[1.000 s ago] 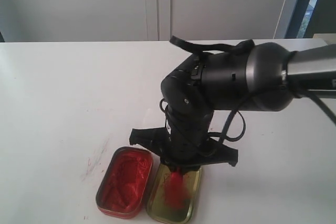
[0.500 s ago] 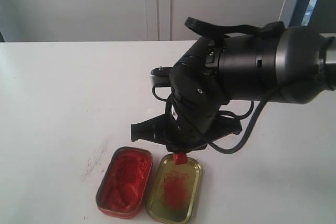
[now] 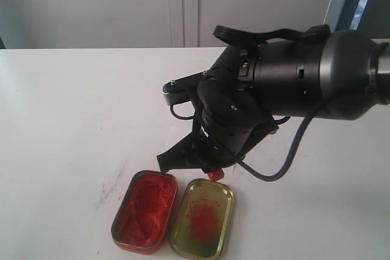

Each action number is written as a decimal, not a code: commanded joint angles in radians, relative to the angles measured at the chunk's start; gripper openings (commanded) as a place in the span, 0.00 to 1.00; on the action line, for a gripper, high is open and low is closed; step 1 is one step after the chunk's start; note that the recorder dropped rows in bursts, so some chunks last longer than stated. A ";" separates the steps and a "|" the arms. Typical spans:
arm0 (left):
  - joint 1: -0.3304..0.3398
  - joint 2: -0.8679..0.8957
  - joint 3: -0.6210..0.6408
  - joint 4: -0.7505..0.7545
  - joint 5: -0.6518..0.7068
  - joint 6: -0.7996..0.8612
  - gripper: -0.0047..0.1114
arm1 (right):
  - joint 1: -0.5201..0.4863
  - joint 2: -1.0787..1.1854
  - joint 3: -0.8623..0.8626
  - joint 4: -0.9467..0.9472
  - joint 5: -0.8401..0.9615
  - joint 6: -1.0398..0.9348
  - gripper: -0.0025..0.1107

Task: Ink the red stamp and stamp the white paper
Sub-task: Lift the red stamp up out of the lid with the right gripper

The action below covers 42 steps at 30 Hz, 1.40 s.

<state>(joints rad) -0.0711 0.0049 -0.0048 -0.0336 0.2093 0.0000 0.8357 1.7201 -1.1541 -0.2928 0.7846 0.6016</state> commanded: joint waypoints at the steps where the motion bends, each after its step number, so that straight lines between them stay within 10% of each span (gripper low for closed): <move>1: 0.001 -0.005 0.005 0.001 -0.001 0.000 0.04 | -0.040 -0.013 -0.026 0.062 -0.002 -0.114 0.02; 42: 0.001 -0.005 0.005 0.001 -0.003 0.000 0.04 | -0.176 0.120 -0.410 0.430 0.243 -0.674 0.02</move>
<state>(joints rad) -0.0711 0.0049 -0.0048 -0.0336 0.2093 0.0000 0.6488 1.8307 -1.5470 0.1325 1.0183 -0.0563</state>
